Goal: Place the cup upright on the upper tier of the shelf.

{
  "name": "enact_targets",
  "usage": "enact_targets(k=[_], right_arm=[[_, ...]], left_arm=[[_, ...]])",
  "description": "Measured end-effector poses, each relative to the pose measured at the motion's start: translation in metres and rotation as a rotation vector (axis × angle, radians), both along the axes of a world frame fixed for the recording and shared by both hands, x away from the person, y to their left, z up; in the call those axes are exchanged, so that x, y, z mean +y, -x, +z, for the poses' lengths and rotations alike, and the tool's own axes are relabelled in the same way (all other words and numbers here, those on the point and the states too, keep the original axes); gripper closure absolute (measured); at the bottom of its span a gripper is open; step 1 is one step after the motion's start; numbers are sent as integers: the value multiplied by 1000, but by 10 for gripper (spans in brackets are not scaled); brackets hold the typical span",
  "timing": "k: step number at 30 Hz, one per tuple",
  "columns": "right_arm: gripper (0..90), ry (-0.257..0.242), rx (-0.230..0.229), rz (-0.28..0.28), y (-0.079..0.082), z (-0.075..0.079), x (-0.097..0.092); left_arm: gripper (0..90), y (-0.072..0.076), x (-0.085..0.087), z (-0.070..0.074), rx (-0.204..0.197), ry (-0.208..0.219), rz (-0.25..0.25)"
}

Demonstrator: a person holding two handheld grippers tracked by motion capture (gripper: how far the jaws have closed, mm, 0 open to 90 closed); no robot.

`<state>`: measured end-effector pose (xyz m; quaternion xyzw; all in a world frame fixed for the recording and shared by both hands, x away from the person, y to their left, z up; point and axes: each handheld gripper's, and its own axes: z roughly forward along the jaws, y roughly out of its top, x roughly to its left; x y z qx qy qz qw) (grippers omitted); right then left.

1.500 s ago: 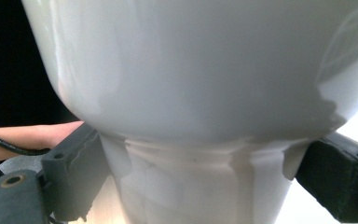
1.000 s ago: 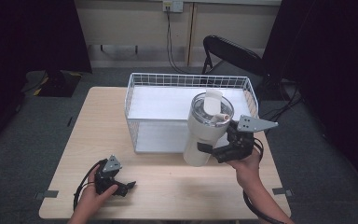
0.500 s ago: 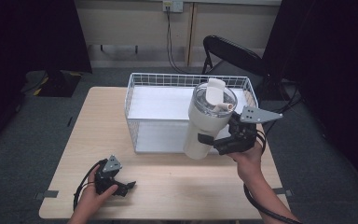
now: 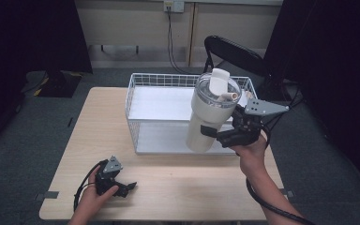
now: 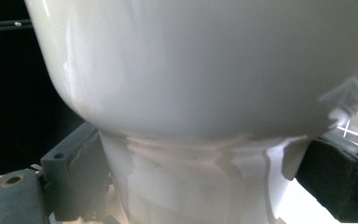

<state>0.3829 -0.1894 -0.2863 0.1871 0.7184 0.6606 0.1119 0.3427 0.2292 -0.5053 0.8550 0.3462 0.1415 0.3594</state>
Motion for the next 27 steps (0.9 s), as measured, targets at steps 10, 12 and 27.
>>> enact_targets(k=[10, 12, 27], right_arm=[[104, -10, -7, -18, -6, 16, 0], [104, -10, -13, -23, -7, 19, 1], [104, -18, -14, -59, -20, 30, 10]], left_arm=[[0, 0, 0, 0, 0, 0, 0], [0, 0, 0, 0, -1, -1, 1], [0, 0, 0, 0, -1, 3, 2]])
